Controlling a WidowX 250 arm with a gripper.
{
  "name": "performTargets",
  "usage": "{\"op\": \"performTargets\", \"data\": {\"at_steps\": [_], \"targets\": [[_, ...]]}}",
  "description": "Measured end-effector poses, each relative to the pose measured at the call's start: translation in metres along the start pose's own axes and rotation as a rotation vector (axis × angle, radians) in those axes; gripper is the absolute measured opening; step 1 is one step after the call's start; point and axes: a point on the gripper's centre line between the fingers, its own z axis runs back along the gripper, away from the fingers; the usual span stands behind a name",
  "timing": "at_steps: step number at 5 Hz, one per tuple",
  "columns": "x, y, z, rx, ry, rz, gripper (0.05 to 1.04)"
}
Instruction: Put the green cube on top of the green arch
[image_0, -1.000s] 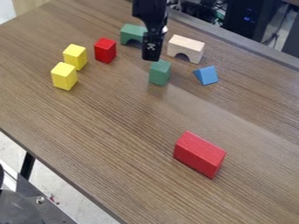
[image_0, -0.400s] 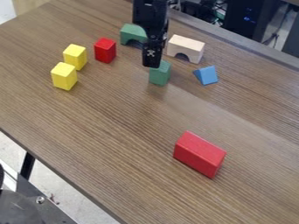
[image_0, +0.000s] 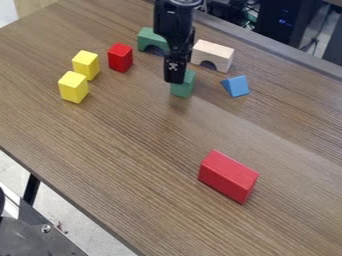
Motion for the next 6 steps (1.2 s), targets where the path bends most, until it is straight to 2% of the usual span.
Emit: {"op": "performTargets", "data": {"at_steps": [1,2,3,4,5,6], "targets": [[-0.001,0.002,-0.01,0.023,-0.003,-0.002,0.952],[-0.005,0.003,-0.011,0.015,-0.011,-0.014,0.67],[-0.009,0.002,-0.007,0.013,-0.023,-0.031,0.551],[-0.009,-0.007,0.001,-0.019,-0.025,-0.015,0.551],[-0.003,-0.02,0.026,-0.09,-0.017,0.013,0.551],[0.009,-0.027,0.032,-0.109,-0.015,0.048,0.551]]}}
